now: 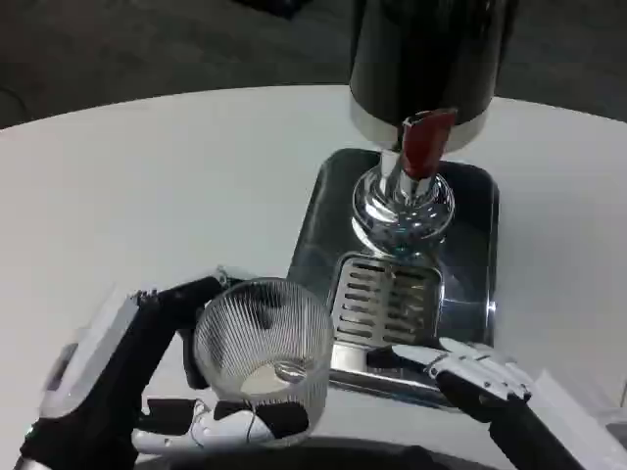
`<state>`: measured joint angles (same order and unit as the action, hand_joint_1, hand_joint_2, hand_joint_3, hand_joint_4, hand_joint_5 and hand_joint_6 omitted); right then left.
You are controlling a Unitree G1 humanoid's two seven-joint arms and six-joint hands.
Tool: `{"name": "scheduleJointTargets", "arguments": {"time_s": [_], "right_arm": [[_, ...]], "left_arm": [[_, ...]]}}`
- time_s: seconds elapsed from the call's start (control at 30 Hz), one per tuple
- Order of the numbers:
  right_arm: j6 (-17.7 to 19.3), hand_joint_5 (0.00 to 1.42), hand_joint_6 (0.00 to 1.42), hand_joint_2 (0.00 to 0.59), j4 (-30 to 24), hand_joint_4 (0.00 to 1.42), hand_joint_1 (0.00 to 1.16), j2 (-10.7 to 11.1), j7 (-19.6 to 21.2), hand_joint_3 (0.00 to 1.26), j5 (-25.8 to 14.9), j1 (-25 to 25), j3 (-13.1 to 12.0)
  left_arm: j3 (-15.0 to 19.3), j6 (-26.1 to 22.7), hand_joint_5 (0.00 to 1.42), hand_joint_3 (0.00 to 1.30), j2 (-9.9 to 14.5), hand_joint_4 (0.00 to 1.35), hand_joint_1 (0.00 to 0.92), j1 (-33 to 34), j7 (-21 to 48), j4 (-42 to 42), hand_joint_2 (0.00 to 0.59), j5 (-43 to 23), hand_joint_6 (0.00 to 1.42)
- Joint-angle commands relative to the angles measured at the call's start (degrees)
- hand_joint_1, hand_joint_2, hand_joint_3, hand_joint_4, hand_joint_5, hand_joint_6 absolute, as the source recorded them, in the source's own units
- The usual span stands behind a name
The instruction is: Grasp the cup under the faucet to collect the drink, then remove the cup.
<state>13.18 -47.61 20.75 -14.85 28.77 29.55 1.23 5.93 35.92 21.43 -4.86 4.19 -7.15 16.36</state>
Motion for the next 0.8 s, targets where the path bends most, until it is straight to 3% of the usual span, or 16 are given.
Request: {"name": "scheduleJointTargets", "arguments": {"time_s": [0.03, 0.8], "right_arm": [[0.6, 0.13, 0.1, 0.524, -1.0, 0.21, 0.68, -0.3, 0.0, 0.24, -0.6, 0.7, -0.4], [1.5, 0.14, 0.08, 0.523, -0.9, 0.22, 0.68, -1.2, 0.8, 0.25, -0.2, 1.3, 0.2]], "left_arm": [[-0.1, 1.3, 1.15, 0.85, 0.1, 0.94, 0.66, 0.3, -0.4, -0.4, 0.0, -0.2, 1.11], [1.1, 1.5, 1.15, 0.85, 0.3, 0.94, 0.652, -1.0, -0.7, -0.4, 0.0, -0.5, 1.11]]}}
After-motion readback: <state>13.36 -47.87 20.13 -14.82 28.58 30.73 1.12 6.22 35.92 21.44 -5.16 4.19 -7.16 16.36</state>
